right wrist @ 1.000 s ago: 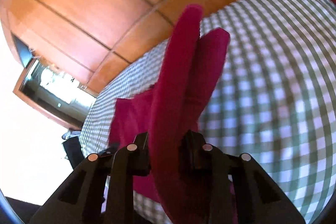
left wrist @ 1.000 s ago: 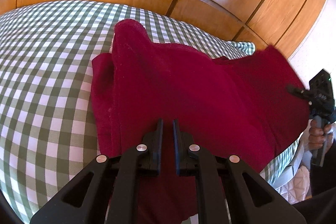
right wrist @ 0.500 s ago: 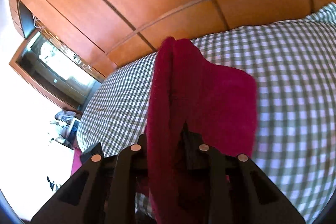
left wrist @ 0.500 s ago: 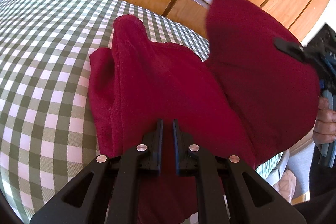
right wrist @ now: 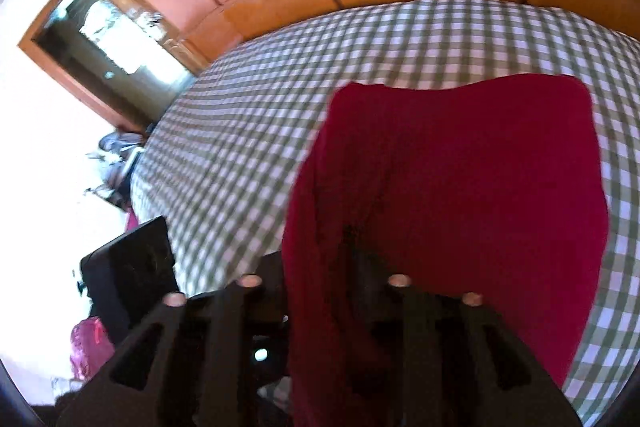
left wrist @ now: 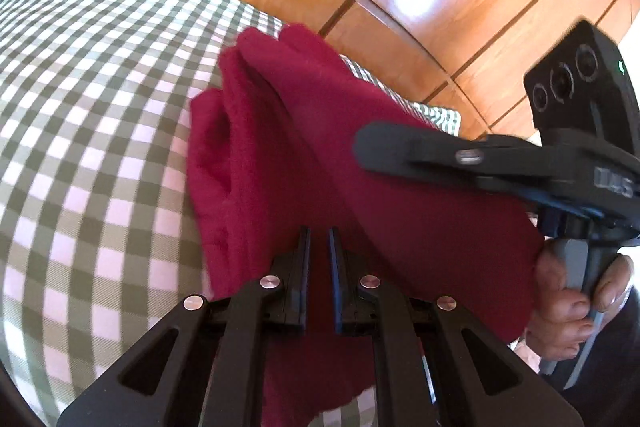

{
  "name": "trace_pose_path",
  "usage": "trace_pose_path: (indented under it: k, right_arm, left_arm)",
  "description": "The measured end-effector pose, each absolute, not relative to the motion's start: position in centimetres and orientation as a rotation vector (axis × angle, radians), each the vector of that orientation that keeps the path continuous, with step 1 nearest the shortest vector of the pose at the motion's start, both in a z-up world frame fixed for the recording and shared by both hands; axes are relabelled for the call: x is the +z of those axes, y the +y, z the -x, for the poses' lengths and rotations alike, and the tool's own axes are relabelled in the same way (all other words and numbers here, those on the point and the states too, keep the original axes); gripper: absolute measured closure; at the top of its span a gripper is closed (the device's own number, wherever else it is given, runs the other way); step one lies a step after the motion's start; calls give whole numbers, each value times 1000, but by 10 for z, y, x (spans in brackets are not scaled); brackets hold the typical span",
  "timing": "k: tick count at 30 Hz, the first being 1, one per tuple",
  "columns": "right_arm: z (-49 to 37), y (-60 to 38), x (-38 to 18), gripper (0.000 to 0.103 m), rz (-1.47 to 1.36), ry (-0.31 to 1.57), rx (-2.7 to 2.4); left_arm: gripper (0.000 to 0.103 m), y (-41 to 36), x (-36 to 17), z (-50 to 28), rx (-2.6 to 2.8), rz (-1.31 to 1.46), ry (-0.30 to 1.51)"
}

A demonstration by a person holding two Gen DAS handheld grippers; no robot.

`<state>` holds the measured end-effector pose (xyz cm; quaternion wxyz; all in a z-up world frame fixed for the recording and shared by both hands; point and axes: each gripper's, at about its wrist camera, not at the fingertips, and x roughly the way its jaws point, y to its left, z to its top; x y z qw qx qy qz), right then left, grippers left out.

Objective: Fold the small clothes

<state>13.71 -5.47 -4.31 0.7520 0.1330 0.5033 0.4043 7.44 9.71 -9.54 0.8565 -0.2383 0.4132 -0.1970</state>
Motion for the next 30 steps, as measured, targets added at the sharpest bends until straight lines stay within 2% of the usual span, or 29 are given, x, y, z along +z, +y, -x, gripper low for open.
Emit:
trace_pose_path:
  k: [4,5,7,9,13,14,15,16,20,26,27,28,29,30]
  right_arm:
    - [-117,-78,-16,29,-345,985,968]
    - [-112,-89,-10,23,-358,964,970]
    - [-102,-115,-9,18,-366,928,943]
    - [-93,-140,-12,15,-375,918,895]
    - [-70,-191,-41,14,-348,952,754]
    - [-64,-201,-49,13,-333,965,718]
    - [-57,-207,-57,11,-311,975,686]
    - [-49,-211,-65,10,-272,983,656]
    - [-22,-203,-80,2,-116,965,623]
    - [-24,-188,-101,2,-54,961,559]
    - [-26,-188,-106,2,-60,968,554]
    - [-25,-190,-107,2,-62,969,546]
    - [-27,-190,-106,2,-71,961,534]
    - [-29,-192,-104,2,-103,937,531]
  left_arm:
    - [96,119,-84,-61,-381,550,843]
    - [96,126,-80,-57,-367,561,834]
    - [72,136,-73,-48,-350,586,821]
    - [60,149,-64,-36,-346,641,794]
    - [56,158,-43,-21,-378,672,742]
    - [51,157,-38,-18,-401,677,733]
    - [36,152,-31,-14,-443,691,722]
    - [27,148,-26,-13,-472,701,721]
    - [23,126,-14,-20,-560,697,745]
    - [23,90,-25,-41,-578,640,844]
    - [33,87,-25,-43,-576,629,851]
    - [57,83,-25,-46,-570,601,854]
    - [72,80,-25,-47,-549,562,853]
    - [94,79,-25,-48,-523,526,848]
